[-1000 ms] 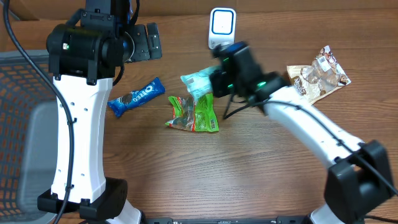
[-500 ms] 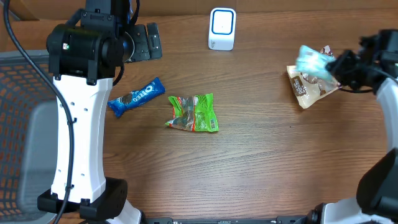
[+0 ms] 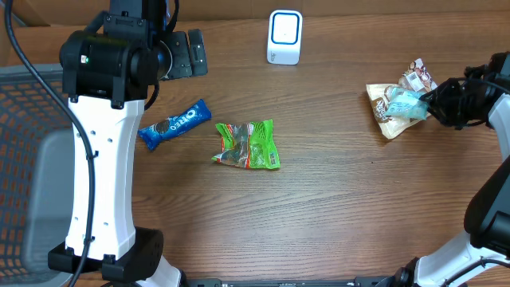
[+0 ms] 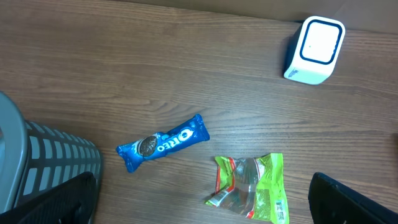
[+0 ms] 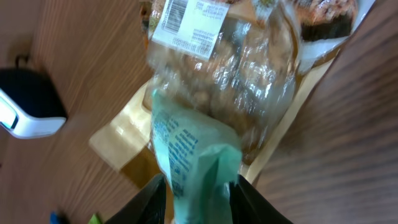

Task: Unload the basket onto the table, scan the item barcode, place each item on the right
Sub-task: 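Move the right gripper left to the green-and-red candy packet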

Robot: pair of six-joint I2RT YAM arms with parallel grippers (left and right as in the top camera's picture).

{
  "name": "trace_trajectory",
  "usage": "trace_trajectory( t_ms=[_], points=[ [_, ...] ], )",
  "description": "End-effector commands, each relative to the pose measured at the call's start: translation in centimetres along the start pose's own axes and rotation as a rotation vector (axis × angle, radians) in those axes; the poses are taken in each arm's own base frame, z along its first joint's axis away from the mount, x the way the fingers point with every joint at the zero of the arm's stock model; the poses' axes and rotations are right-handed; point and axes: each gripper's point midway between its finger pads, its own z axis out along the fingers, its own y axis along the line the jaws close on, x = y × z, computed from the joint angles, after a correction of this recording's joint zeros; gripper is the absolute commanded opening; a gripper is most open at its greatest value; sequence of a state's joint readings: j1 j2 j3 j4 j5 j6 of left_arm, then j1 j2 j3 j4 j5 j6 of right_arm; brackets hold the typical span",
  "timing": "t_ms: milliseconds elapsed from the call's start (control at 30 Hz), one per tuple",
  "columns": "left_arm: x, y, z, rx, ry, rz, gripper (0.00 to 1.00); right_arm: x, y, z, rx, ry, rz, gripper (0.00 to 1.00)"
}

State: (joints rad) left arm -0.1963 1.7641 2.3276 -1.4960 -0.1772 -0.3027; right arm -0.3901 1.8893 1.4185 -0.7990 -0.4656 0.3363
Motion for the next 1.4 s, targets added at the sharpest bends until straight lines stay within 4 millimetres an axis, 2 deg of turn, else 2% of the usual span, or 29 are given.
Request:
trace_trajectory(
  t_ms=[0,167,200,233,300,400,500,567,667,700,733,800,833,900,967,1000,1067,1233,1300,1367],
  points=[
    [-0.1,0.2,0.1,-0.012,-0.006,0.019,1.0,-1.6,4.6,-4.3,-0.091,-0.076,-0.099,0.35],
    [-0.1,0.2,0.1,-0.012,-0.005,0.019,1.0,-1.9,7.7,-9.3,-0.12,-0.145,-0.143,0.41],
    [-0.1,0.2,0.1,-0.012,-0.005,0.019,1.0,-1.9,8.8,-11.4,-0.136,-0.183,-0.169,0.48],
    [-0.1,0.2,0.1,-0.012,-0.005,0.019,1.0,-1.8,9.5,-12.5,-0.145,-0.207,-0.183,0.56],
    [-0.1,0.2,0.1,-0.012,-0.005,0.019,1.0,-1.7,10.4,-14.4,-0.159,-0.249,-0.207,0.66],
    [-0.1,0.2,0.1,-0.012,-0.005,0.019,1.0,-1.3,11.4,-16.4,-0.175,-0.292,-0.232,0.7],
    [-0.1,0.2,0.1,-0.012,-0.005,0.019,1.0,0.1,12.3,-16.6,-0.193,-0.266,-0.25,0.7],
    [-0.1,0.2,0.1,-0.012,-0.005,0.019,1.0,2.1,13.7,-15.7,-0.229,-0.198,-0.302,0.69],
    [-0.1,0.2,0.1,-0.012,-0.005,0.019,1.0,5.8,15.5,-13.3,-0.257,-0.085,-0.403,0.7],
    [-0.1,0.2,0.1,-0.012,-0.005,0.019,1.0,7.2,16.1,-12.4,-0.261,-0.048,-0.429,0.74],
    [-0.1,0.2,0.1,-0.012,-0.005,0.019,1.0,8.7,16.7,-11.2,-0.265,-0.009,-0.454,0.81],
    [-0.1,0.2,0.1,-0.012,-0.005,0.019,1.0,11.7,17.9,-9.0,-0.281,0.062,-0.511,0.88],
    [-0.1,0.2,0.1,-0.012,-0.006,0.019,1.0,14.7,19.0,-6.8,-0.299,0.125,-0.565,0.93],
    [-0.1,0.2,0.1,-0.012,-0.005,0.019,1.0,17.8,19.9,-4.7,-0.319,0.183,-0.606,1.0],
    [-0.1,0.2,0.1,-0.012,-0.005,0.019,1.0,20.5,20.6,-2.5,-0.329,0.229,-0.624,1.0],
    [-0.1,0.2,0.1,-0.012,-0.005,0.019,1.0,22.9,21.2,-0.4,-0.335,0.27,-0.625,1.0],
    [-0.1,0.2,0.1,-0.012,-0.005,0.019,1.0,25.0,21.4,1.7,-0.322,0.311,-0.597,1.0],
    [-0.1,0.2,0.1,-0.012,-0.006,0.019,1.0,28.4,19.7,7.0,-0.169,0.372,-0.428,1.0],
    [-0.1,0.2,0.1,-0.012,-0.005,0.019,1.0,29.7,19.6,8.3,-0.152,0.401,-0.411,1.0],
    [-0.1,0.2,0.1,-0.012,-0.005,0.019,1.0,31.4,20.0,9.4,-0.167,0.419,-0.462,0.94]
  ],
)
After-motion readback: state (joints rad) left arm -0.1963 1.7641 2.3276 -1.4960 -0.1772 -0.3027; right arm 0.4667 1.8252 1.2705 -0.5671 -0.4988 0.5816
